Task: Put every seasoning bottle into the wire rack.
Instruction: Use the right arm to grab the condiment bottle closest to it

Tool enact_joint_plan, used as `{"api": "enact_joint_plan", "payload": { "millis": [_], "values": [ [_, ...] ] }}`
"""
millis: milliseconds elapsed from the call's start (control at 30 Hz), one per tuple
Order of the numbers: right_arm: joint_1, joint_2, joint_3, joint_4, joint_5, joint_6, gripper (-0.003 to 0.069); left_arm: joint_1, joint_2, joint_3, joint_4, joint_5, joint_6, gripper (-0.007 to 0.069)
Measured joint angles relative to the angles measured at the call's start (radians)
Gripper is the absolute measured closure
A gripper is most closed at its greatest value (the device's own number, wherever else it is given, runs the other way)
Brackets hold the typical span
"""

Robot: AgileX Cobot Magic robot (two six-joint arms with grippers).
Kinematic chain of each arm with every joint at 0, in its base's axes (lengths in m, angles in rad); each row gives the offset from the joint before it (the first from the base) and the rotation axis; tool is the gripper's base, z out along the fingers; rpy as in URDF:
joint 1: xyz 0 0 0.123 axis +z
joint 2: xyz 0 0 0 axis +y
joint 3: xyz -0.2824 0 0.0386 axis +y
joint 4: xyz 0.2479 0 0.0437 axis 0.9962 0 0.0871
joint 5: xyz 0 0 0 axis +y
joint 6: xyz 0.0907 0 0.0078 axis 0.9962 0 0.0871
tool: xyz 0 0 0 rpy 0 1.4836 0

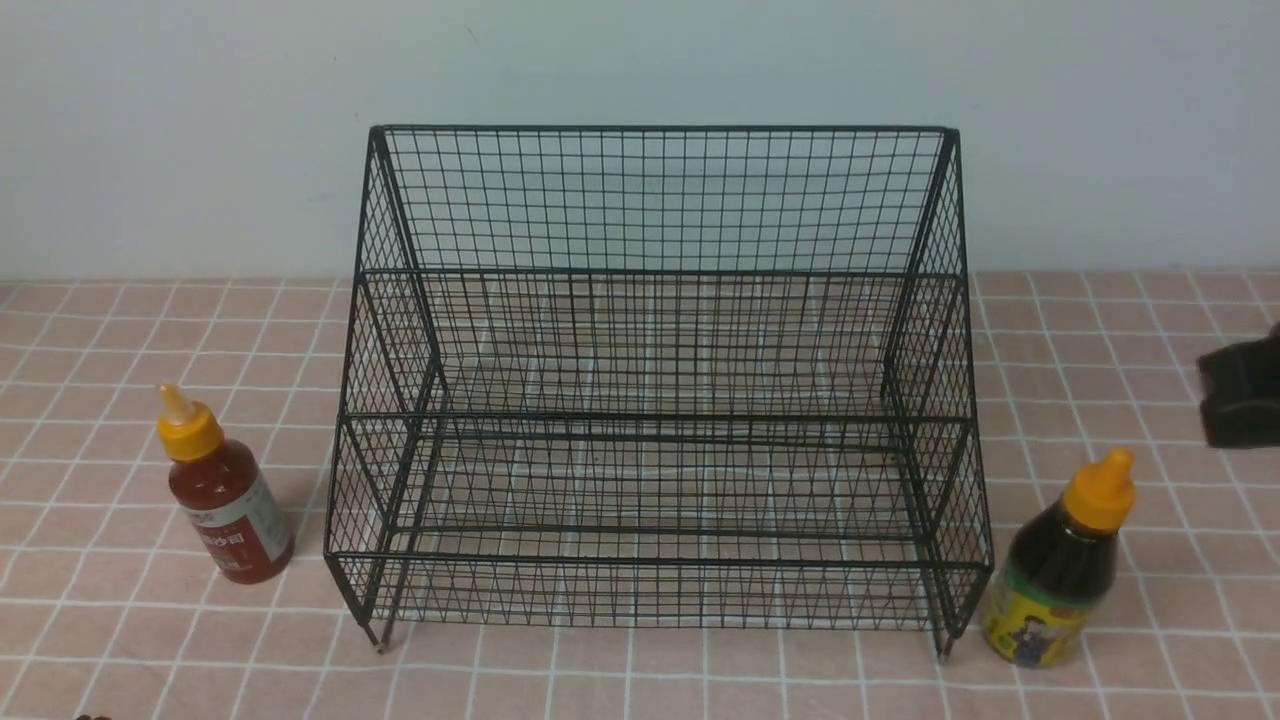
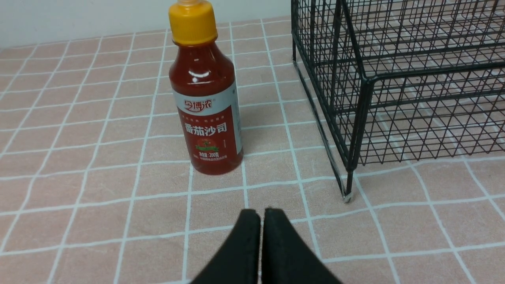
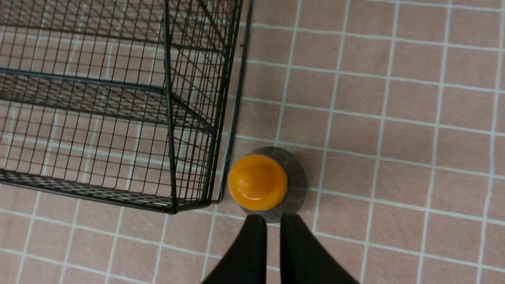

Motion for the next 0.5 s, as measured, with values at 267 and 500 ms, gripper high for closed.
{"api": "enact_joint_plan", "payload": {
  "millis": [267, 500],
  "values": [
    [0.034, 0.076, -0.001, -0.072, 0.001, 0.127, 0.0258, 0.0, 0.0, 0.0, 0.0, 0.0, 0.0, 0.0631],
    [0.035, 0.167, -0.001, -0.014, -0.037, 0.081, 0.0052, 0.0, 0.0, 0.0, 0.0, 0.0, 0.0, 0.0631]
  ]
}}
